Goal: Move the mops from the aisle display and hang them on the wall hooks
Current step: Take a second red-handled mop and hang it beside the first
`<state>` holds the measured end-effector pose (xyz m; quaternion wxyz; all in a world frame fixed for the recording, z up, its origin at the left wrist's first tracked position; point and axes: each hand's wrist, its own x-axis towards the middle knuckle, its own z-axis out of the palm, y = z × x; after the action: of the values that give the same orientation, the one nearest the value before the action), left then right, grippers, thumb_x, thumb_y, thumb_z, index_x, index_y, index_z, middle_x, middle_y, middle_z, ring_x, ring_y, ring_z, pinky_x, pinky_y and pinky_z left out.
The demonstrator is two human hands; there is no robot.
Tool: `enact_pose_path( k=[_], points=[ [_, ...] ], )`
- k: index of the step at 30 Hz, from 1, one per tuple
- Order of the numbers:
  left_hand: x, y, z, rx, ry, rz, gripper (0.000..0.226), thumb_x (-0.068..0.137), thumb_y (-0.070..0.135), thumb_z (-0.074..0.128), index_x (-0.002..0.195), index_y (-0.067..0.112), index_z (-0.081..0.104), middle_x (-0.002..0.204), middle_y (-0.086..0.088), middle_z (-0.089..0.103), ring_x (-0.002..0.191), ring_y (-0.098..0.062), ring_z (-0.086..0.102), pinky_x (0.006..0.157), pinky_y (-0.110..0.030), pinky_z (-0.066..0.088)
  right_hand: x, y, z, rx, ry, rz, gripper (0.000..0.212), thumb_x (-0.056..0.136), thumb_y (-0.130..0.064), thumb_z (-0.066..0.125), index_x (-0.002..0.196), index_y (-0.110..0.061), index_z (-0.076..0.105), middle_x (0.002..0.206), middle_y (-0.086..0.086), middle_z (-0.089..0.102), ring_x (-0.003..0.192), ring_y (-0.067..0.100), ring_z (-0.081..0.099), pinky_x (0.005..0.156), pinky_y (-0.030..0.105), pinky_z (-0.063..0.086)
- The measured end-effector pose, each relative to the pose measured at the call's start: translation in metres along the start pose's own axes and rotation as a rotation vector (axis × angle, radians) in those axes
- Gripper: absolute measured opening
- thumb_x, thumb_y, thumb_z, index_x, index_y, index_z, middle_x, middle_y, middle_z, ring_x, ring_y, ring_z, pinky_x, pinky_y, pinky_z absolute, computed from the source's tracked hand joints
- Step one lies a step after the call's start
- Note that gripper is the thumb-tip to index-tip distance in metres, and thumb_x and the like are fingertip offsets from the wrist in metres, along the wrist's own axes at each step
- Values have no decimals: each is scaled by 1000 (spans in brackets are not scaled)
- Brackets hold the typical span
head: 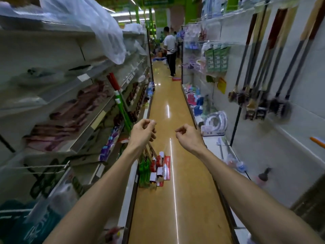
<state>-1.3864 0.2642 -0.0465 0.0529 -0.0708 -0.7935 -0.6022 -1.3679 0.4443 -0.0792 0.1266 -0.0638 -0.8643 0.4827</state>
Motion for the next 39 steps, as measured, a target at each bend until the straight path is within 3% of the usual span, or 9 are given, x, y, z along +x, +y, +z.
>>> enact_pose_path(
  k=[6, 12, 18, 20, 28, 34, 39],
  points=[
    [113, -18, 10, -5, 46, -56, 20, 102, 28, 56, 99, 12, 66, 80, -6, 65, 61, -12, 61, 60, -31, 52, 131, 3, 31, 21, -83, -11, 9, 96, -16, 58, 97, -23, 62, 86, -7, 64, 83, 14, 63, 68, 25, 50],
    [216, -61, 8, -59, 75, -117, 23, 103, 27, 54, 101, 8, 66, 79, -6, 63, 65, -17, 62, 66, -38, 54, 233, 19, 80, -22, -144, 5, 10, 97, -15, 58, 103, -19, 66, 85, -14, 60, 77, 0, 56, 59, 14, 39],
    [345, -105, -1, -71, 93, -101, 26, 104, 29, 52, 99, 8, 66, 73, 0, 62, 61, -13, 60, 53, -22, 48, 341, 30, 135, -47, -149, 32, 16, 96, -16, 57, 105, -15, 69, 90, -4, 66, 88, 14, 63, 75, 26, 50],
    [387, -113, -5, -75, 87, -106, 26, 104, 30, 52, 100, 8, 66, 73, 0, 61, 60, -11, 60, 51, -20, 47, 377, 29, 154, -48, -152, 61, 16, 95, -16, 58, 105, -14, 71, 89, -4, 66, 86, 15, 63, 72, 25, 48],
    [519, -143, -10, -76, 42, -90, 23, 105, 27, 51, 98, 10, 65, 73, -1, 60, 53, -4, 58, 56, -22, 48, 493, 37, 215, -16, -200, 111, 11, 95, -13, 57, 97, -18, 66, 78, -8, 61, 77, 11, 59, 63, 18, 44],
    [599, -174, -17, -84, 74, -128, 19, 105, 25, 52, 94, 16, 64, 72, -1, 61, 55, -8, 59, 58, -28, 50, 583, 54, 261, -35, -305, 107, 10, 97, -12, 57, 99, -16, 66, 82, 0, 66, 78, 16, 61, 58, 18, 44],
    [661, -191, -22, -61, 155, -155, 22, 105, 25, 52, 88, 16, 64, 63, 7, 61, 53, -8, 60, 59, -28, 51, 664, 63, 308, -74, -443, 23, 16, 96, -9, 55, 103, -9, 69, 90, 3, 67, 89, 20, 63, 66, 23, 45]
  ],
)
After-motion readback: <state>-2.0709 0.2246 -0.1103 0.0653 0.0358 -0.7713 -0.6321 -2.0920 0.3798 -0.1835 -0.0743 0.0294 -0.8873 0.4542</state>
